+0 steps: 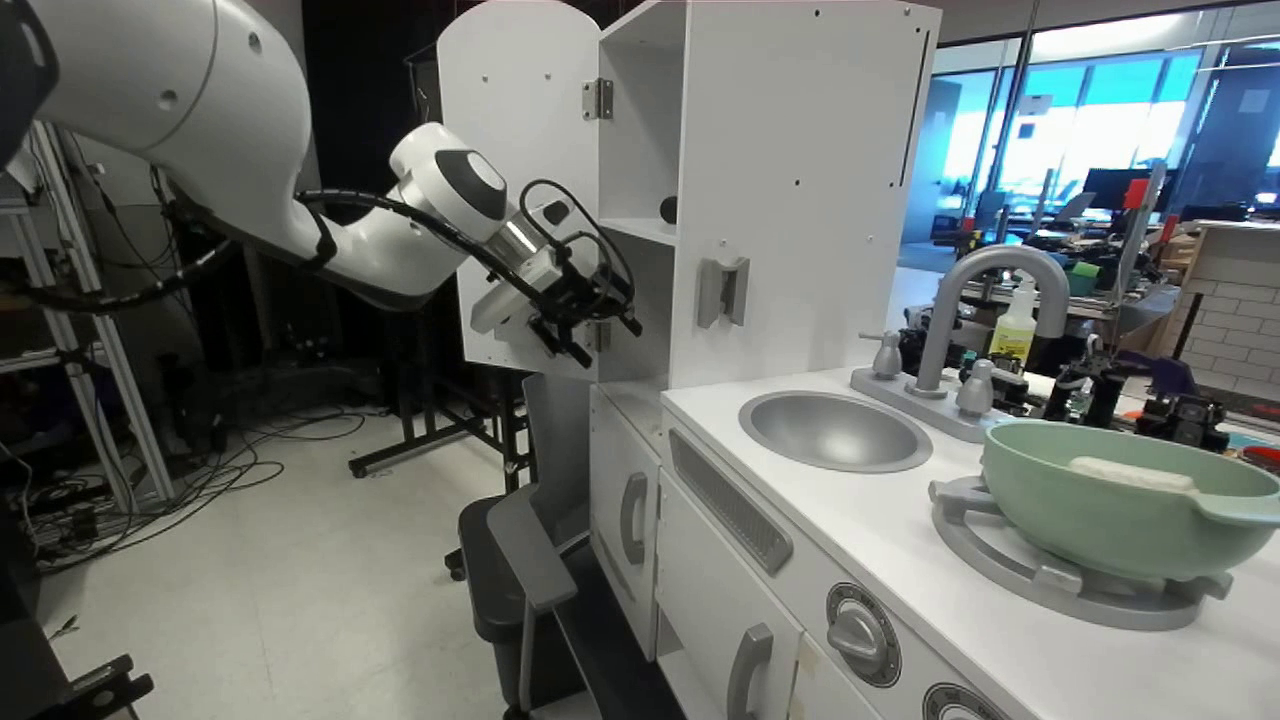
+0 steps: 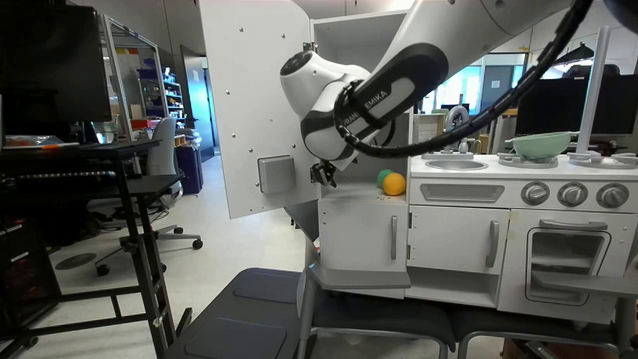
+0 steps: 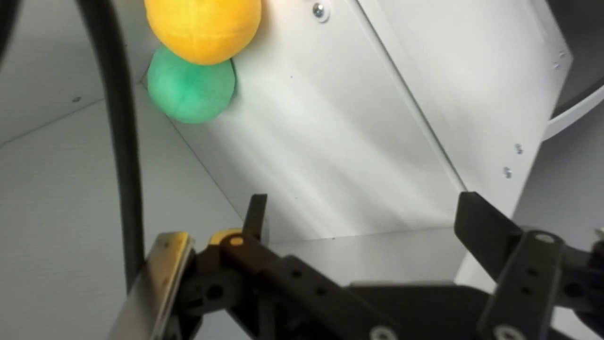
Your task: Open the top door of the cabinet then put the green and yellow plushies in the bottom compartment of the top cabinet respectively
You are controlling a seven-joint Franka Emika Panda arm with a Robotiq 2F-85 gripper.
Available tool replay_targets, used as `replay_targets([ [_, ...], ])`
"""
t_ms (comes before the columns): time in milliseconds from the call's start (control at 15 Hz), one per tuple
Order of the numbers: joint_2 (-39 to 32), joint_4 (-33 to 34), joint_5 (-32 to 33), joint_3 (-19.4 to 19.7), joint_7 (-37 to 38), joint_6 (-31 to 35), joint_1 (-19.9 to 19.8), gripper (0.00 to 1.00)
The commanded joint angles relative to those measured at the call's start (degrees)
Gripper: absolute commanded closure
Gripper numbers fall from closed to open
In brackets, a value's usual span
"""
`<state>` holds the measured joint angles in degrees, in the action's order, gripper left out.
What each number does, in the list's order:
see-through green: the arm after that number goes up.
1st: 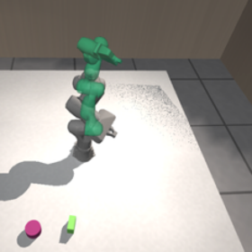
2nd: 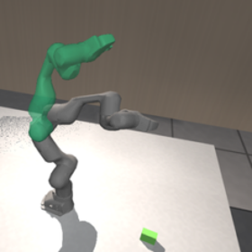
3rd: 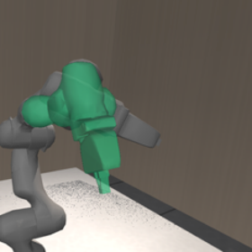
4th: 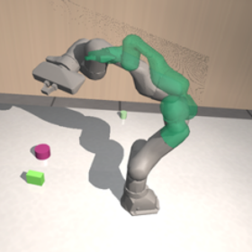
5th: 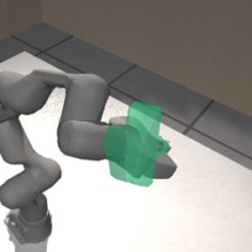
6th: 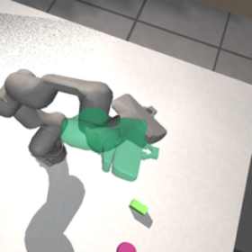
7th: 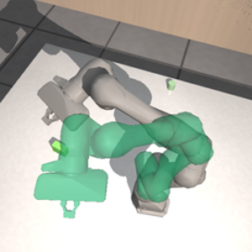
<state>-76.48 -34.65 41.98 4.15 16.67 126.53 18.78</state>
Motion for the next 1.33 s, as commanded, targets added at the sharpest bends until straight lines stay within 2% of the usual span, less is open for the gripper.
replay_targets([
  [0, 9.81, -8.34, -4.42, -6.19, -11.22, -6.18, -1.04, 0.0],
  [133, 13.88, -12.79, -6.35, -8.71, -15.3, -7.97, -2.18, 0.0],
  [333, 20.05, -20.93, -8.39, -11.58, -17.39, -8.8, -3.84, 0.0],
  [933, 34.44, -46.35, -14.23, -18.11, -11.67, -6.72, -8.87, 0.0],
  [1000, 36.55, -49.22, -18.71, -14.44, -12.19, -5.01, -6.61, 0.0],
  [1267, 44.16, -61.02, -25.05, -13.66, -8.9, 2.51, -6.93, 0.0],
])
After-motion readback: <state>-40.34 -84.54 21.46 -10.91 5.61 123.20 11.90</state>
